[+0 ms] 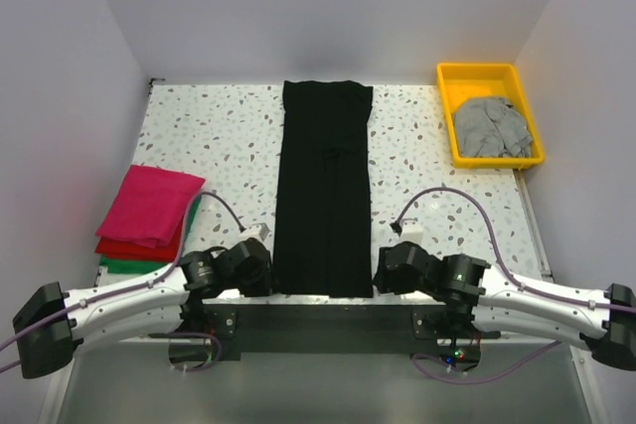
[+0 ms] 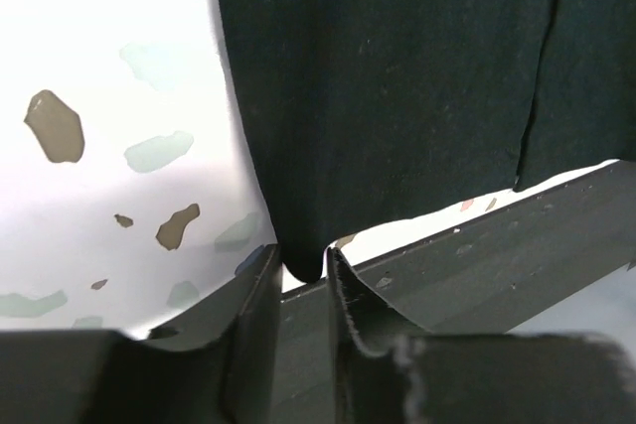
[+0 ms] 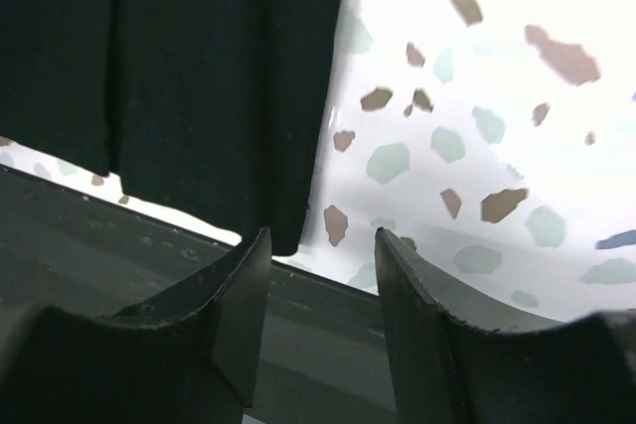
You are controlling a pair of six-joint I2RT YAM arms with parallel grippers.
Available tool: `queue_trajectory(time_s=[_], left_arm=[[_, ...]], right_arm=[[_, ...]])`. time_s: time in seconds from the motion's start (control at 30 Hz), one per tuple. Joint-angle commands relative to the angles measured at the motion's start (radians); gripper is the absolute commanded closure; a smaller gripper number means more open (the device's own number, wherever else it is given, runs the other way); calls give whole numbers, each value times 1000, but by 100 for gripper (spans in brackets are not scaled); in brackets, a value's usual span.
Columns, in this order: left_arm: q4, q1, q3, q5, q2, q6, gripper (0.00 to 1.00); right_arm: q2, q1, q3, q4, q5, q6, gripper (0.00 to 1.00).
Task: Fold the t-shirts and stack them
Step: Fold the tshirt
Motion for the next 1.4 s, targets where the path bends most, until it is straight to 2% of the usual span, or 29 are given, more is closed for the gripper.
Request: queue_trajectory(time_s=[0.0, 0.1, 0.13, 0.23, 0.47, 0.67, 1.0, 1.07, 1.2, 1.23, 1.37], left_arm=[[-52, -8, 37, 6, -29, -1, 69], [-55, -8, 32, 4, -55, -12, 63], [-62, -8, 34, 3, -64, -15, 57], [-99, -8, 32, -31, -90, -28, 51], [-36, -8, -31, -57, -78, -40, 49], [36, -8, -74, -68, -68, -43, 57], [54, -8, -95, -56, -28, -31, 79], [57, -8, -98, -50, -23, -29, 83], [60, -9, -103, -34, -23, -26, 98], [62, -8, -103, -27, -26, -23, 100], [53, -8, -101, -17, -46, -20, 100]], right_arm=[[25, -20, -60, 89, -88, 56, 51], [50, -39, -114, 224, -194, 79, 53], [50, -42, -128, 270, -208, 88, 53], [18, -56, -180, 312, -241, 131, 50], [-58, -74, -229, 303, -237, 188, 50], [-61, -74, -264, 316, -240, 212, 56], [-58, -77, -297, 332, -240, 227, 70], [-62, -77, -289, 309, -232, 215, 76], [-79, -77, -272, 258, -214, 192, 85], [-87, -76, -269, 247, -216, 185, 90], [-95, -77, -254, 221, -219, 163, 99]])
